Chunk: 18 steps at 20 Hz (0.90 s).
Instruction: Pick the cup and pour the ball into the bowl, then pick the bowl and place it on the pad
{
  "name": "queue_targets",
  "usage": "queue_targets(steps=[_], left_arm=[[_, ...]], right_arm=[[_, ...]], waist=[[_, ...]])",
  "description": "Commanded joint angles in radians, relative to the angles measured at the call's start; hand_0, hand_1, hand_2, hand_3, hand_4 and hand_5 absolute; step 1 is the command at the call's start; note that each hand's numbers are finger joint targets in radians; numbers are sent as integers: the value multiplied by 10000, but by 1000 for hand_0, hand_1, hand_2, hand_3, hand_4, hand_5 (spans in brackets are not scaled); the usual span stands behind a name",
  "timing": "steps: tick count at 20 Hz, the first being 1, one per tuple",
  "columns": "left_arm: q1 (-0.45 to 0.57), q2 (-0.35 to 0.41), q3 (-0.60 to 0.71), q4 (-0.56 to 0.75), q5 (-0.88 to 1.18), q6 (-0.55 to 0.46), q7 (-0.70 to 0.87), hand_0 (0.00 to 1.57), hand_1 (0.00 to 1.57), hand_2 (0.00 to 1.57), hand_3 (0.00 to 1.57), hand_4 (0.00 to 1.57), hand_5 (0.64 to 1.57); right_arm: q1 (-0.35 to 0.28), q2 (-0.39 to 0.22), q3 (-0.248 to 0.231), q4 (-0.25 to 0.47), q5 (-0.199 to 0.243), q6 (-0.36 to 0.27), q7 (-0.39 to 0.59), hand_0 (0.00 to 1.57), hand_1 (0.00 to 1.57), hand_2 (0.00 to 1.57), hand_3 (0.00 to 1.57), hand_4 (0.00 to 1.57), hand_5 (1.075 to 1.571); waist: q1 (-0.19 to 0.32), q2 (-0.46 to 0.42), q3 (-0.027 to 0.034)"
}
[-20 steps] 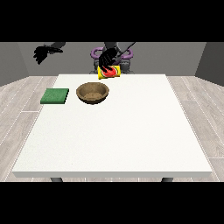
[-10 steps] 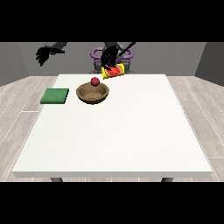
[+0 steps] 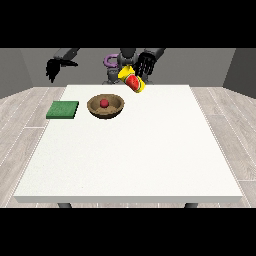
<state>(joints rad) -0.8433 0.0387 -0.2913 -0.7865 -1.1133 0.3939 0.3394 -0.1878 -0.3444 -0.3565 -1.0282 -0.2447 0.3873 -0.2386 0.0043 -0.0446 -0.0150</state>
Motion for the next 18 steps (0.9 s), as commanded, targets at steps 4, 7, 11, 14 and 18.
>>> queue_targets(steps=[4,7,11,14,18], left_arm=[[2170,-377,1810,-2035,5660,1287,-1731,0,0,0,0,0,1550],[2815,-382,1714,-3075,7901,537,-3275,0,0,0,0,0,1560],[3471,-385,1667,-3639,9494,-640,-5015,0,0,0,0,0,1566],[3937,-386,1720,-3524,9756,-1185,-6008,0,0,0,0,0,1564],[3637,228,2348,-3724,9930,-2063,-6172,0,0,0,0,0,1564]], right_arm=[[-709,762,442,-417,188,-617,72,0,0,0,0,303,1568],[-959,1330,549,-505,468,-1533,-2,0,0,0,0,297,1571],[-1336,2173,779,-553,916,-2887,9,0,0,0,0,244,1571],[-1640,2791,1002,-527,1071,-3611,66,0,0,0,0,319,1570],[-2422,2770,674,513,1014,-4078,-625,0,0,0,0,315,1569]], waist=[[-82,1420,-88],[336,1530,5],[1015,1995,110],[1077,1976,138],[1404,2423,151]])
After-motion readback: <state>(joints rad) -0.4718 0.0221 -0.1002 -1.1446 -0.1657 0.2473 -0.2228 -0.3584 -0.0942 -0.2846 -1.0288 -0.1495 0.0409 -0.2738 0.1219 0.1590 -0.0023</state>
